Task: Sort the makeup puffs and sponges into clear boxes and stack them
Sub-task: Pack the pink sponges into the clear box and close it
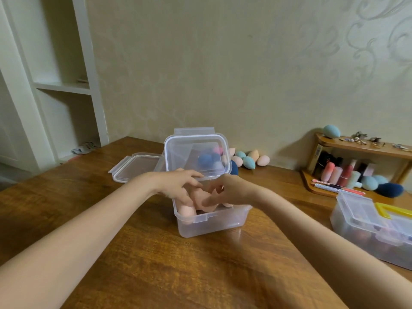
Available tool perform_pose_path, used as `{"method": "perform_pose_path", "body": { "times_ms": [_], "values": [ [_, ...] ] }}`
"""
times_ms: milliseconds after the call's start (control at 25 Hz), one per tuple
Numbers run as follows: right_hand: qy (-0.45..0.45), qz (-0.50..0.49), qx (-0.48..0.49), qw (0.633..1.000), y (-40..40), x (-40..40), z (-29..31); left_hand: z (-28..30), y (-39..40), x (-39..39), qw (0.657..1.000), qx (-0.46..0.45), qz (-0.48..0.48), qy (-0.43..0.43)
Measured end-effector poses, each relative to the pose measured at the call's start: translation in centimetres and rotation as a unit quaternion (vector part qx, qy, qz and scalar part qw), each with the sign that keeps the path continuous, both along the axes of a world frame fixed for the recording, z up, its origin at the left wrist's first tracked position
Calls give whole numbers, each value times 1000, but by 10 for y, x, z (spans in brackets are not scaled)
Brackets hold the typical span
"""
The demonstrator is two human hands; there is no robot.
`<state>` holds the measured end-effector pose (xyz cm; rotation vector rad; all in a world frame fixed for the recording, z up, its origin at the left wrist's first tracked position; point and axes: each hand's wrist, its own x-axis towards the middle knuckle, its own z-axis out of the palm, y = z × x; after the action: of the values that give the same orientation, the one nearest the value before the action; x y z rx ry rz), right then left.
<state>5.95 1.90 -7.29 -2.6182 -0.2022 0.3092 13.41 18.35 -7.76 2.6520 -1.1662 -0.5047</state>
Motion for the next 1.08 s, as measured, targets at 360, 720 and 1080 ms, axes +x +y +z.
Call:
{"method": "perform_pose_path", "body": {
  "times_ms": [360,720,1080],
  "values": [
    [-70,16,-131,989,14,16,-14,-5,-7,13,1000,-24,10,-15],
    [-261,-184,-94,943,-55,57,22,-13,-23,9,994,-55,23,-90],
    [-124,-136,-382,906,-107,130,-55,-16,-29,15,992,-39,30,-114]
  ]
}}
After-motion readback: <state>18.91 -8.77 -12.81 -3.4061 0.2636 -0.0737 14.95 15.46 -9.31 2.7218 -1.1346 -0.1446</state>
